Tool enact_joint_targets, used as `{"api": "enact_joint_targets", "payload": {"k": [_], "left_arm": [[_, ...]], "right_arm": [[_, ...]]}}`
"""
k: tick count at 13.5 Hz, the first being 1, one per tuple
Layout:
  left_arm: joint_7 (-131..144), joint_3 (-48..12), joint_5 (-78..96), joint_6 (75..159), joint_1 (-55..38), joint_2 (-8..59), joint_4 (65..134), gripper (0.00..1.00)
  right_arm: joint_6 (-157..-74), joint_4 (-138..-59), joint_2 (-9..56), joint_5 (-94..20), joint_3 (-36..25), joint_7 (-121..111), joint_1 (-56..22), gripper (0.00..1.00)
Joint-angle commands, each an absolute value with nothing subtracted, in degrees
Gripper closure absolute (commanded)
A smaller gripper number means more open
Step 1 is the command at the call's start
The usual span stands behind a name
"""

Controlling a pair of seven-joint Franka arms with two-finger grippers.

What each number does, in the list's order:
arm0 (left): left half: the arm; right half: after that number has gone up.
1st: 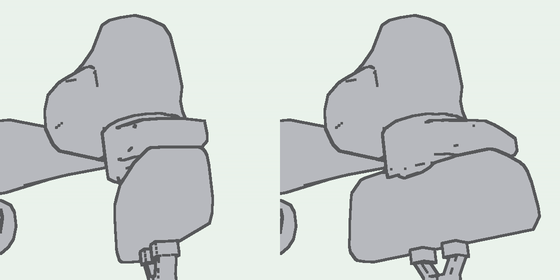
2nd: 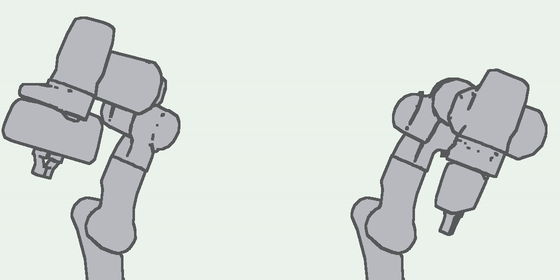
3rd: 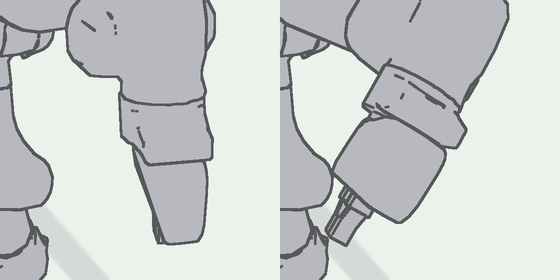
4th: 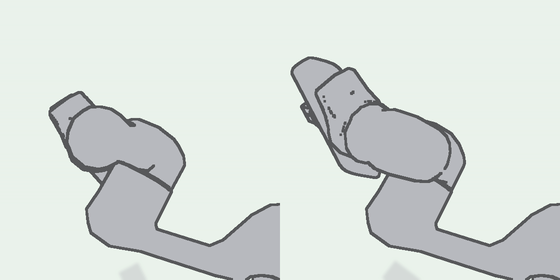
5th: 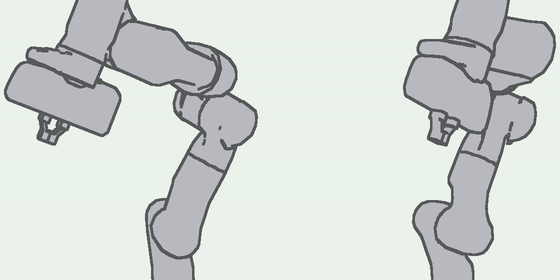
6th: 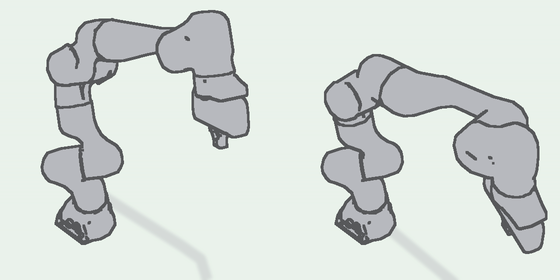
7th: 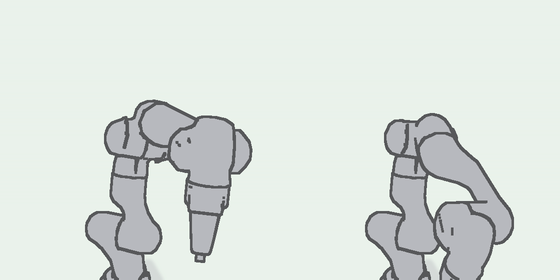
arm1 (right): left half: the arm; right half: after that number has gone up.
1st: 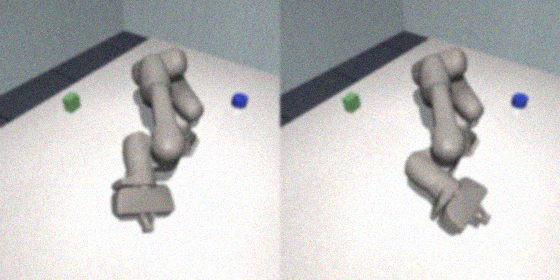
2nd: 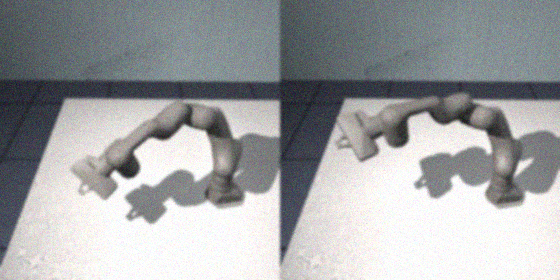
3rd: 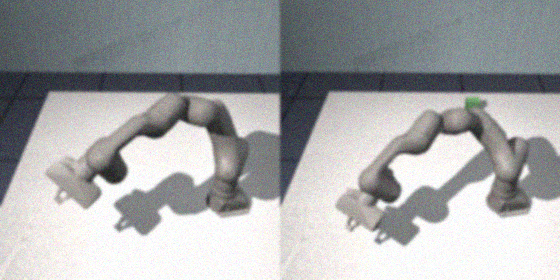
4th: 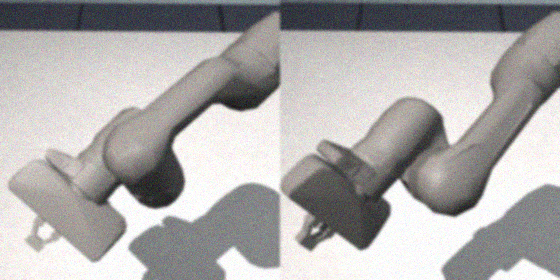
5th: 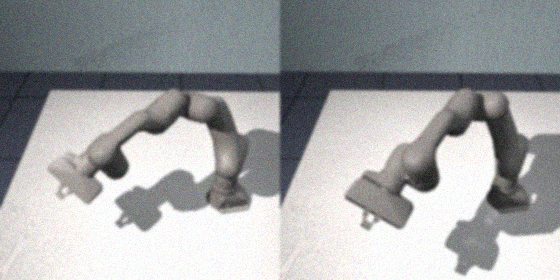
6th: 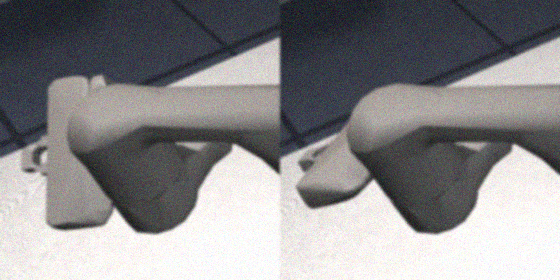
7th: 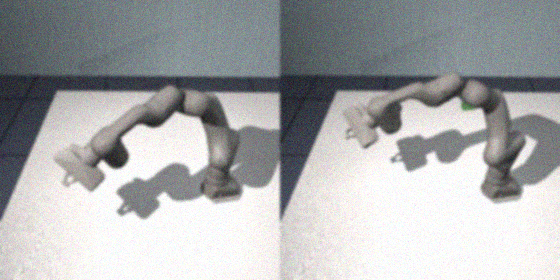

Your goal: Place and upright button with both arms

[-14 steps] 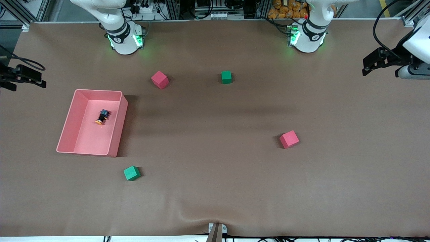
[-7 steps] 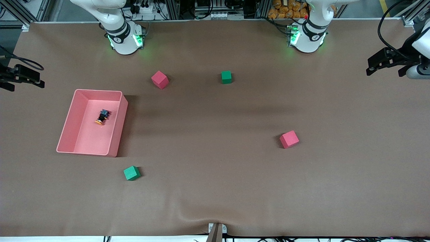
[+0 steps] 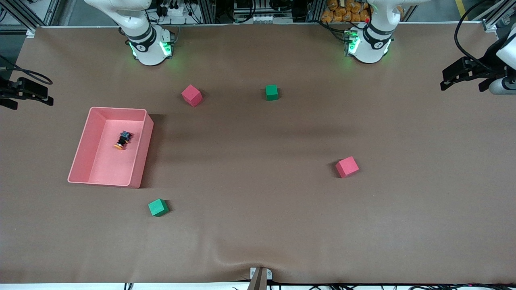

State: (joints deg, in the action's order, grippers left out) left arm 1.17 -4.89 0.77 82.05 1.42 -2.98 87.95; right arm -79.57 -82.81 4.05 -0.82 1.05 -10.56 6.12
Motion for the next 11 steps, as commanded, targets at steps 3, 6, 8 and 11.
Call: {"api": "enact_joint_targets", "payload": {"k": [3,6,8,11], "left_arm": [[-0.44,-4.66,1.85,81.3,2.72,-3.96,88.33,0.0],[-0.44,-4.66,1.76,81.39,2.9,-3.87,88.24,0.0],[-0.44,-4.66,1.76,81.39,3.08,-3.87,88.24,0.0],[-0.44,-4.57,1.76,81.39,3.25,-3.87,88.24,0.0]], "right_arm": [[-79.37,-82.79,4.92,-0.44,1.76,-11.43,7.56,0.0],[-79.98,-82.88,5.89,-0.53,1.67,-11.51,7.82,0.0],[-79.89,-82.97,5.98,-0.53,1.67,-11.43,7.82,0.0],[-80.33,-84.11,8.17,-0.53,1.67,-11.43,7.56,0.0]]}}
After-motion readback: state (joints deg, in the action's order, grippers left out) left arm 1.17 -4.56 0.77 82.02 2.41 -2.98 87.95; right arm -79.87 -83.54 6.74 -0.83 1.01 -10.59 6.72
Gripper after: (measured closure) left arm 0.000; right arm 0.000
